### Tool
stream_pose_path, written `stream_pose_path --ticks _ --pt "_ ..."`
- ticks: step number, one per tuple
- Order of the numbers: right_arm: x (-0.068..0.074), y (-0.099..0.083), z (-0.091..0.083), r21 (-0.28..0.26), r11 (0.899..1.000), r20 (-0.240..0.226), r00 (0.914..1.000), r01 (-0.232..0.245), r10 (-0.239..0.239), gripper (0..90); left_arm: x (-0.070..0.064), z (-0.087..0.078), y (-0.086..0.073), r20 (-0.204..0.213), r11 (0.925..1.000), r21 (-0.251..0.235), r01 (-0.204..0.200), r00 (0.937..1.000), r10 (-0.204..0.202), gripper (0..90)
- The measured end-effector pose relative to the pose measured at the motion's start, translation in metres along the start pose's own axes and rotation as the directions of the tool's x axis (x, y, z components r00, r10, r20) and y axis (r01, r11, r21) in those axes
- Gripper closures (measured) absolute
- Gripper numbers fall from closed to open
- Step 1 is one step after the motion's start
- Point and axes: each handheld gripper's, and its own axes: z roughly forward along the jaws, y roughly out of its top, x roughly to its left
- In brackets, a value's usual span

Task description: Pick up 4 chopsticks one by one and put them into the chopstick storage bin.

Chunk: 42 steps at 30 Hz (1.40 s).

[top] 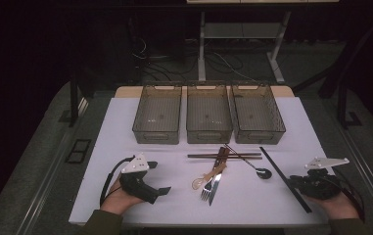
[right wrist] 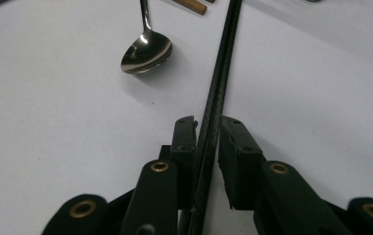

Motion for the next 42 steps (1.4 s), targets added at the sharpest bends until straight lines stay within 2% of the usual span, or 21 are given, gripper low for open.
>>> stream_pose_path --ticks 21,36,42 --pt "-0.004 -0.003 0.006 0.054 0.999 0.020 0.9998 0.006 -0.007 81.6 0.000 0.000 0.000 -0.003 1.0000 0.005 -0.006 1.0000 0.006 0.0" --pt "-0.011 -0.005 0.009 0.057 0.998 0.034 0.9992 0.016 -0.018 82.0 0.000 0.001 0.000 -0.004 1.0000 0.005 -0.004 1.0000 0.004 0.0" --pt "-0.008 -0.005 0.010 0.063 0.998 0.052 0.9987 -0.002 -0.001 84.8 -0.001 0.001 0.000 -0.002 0.9999 0.010 -0.010 1.0000 0.010 0.0"
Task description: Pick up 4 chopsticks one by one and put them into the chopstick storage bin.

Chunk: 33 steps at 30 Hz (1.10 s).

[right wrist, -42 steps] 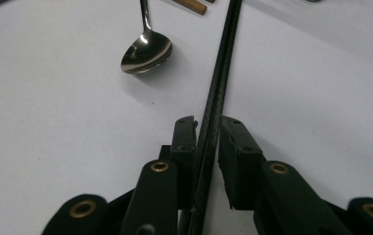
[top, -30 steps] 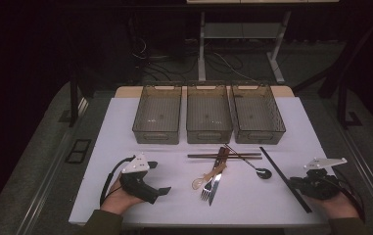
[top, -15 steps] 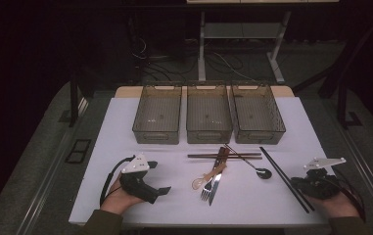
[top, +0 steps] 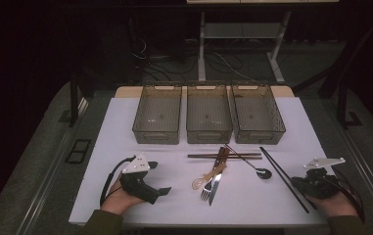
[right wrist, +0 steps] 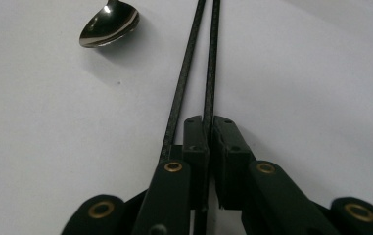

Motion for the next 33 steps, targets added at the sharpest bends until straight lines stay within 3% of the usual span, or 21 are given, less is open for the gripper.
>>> stream_pose_path --ticks 13,33 --pt "-0.004 -0.002 -0.002 -0.024 0.999 -0.001 0.9997 -0.024 0.024 85.9 0.000 0.000 0.000 0.000 1.0000 0.001 -0.002 1.0000 0.002 0.0" --pt "-0.014 -0.002 -0.019 -0.128 0.991 -0.026 0.9987 -0.047 0.044 85.9 0.000 0.001 0.000 0.001 1.0000 0.002 -0.001 1.0000 0.001 0.0"
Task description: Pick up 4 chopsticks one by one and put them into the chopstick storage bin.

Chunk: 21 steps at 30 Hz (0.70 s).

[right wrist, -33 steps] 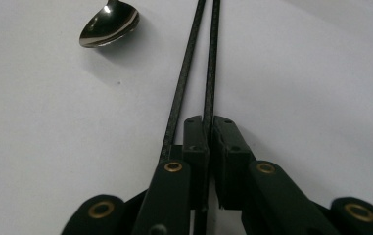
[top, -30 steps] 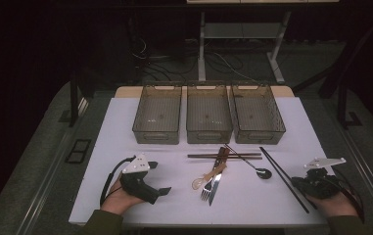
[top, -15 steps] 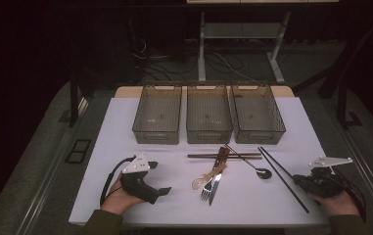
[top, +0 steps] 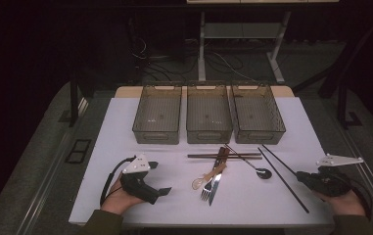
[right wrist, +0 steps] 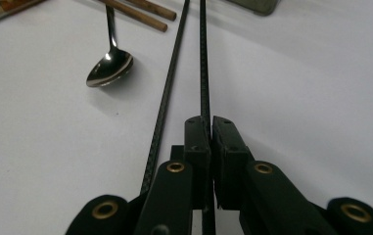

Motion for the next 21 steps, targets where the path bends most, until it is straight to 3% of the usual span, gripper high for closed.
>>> stream_pose_path --ticks 5,17,21 --pt "-0.001 0.001 -0.006 -0.037 0.999 -0.018 0.9998 -0.001 0.000 85.9 0.002 0.000 -0.001 -0.001 1.0000 0.000 0.006 1.0000 -0.006 0.0" --pt "0.009 0.011 -0.011 -0.100 0.993 -0.109 0.9914 0.062 -0.073 85.9 0.001 0.002 -0.001 0.013 1.0000 -0.004 0.005 0.9999 -0.005 0.0" --pt "0.011 0.013 -0.011 -0.109 0.991 -0.116 0.9891 0.078 -0.090 85.8 0.000 0.002 0.000 0.017 0.9999 -0.008 0.006 0.9998 -0.006 0.0"
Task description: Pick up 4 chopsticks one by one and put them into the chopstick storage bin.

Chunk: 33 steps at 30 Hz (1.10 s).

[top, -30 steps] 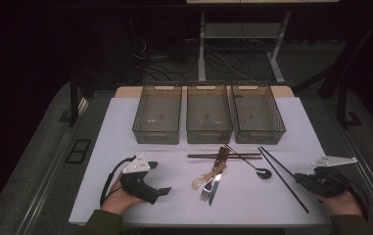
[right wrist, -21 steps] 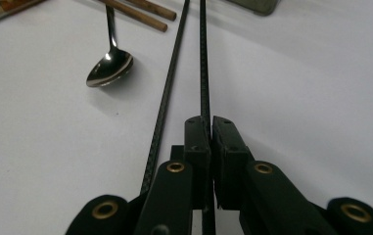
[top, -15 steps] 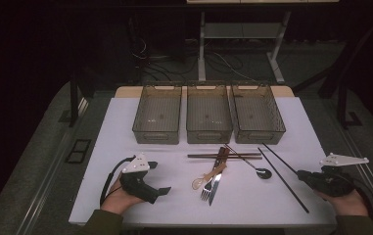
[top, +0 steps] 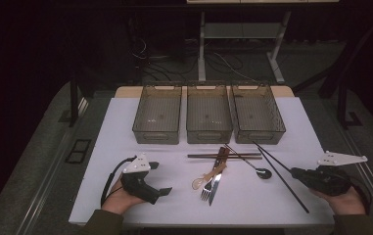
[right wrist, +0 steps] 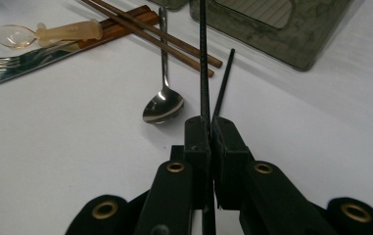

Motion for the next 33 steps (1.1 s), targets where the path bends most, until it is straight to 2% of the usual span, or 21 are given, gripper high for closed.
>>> stream_pose_path --ticks 13,17,33 --pt "0.011 0.014 0.005 -0.029 0.999 -0.063 0.9972 0.039 -0.041 85.9 -0.001 0.002 0.000 0.001 0.9999 -0.004 0.011 0.9999 -0.011 0.0" --pt "0.017 0.021 0.011 -0.035 0.997 -0.093 0.9934 0.065 -0.068 85.9 -0.001 0.002 0.000 -0.001 0.9998 -0.008 0.017 0.9999 -0.017 0.0" --pt "0.033 0.041 0.029 -0.053 0.993 -0.150 0.9825 0.104 -0.111 85.9 -0.001 0.003 0.001 0.013 0.9998 -0.013 0.015 0.9998 -0.015 0.0"
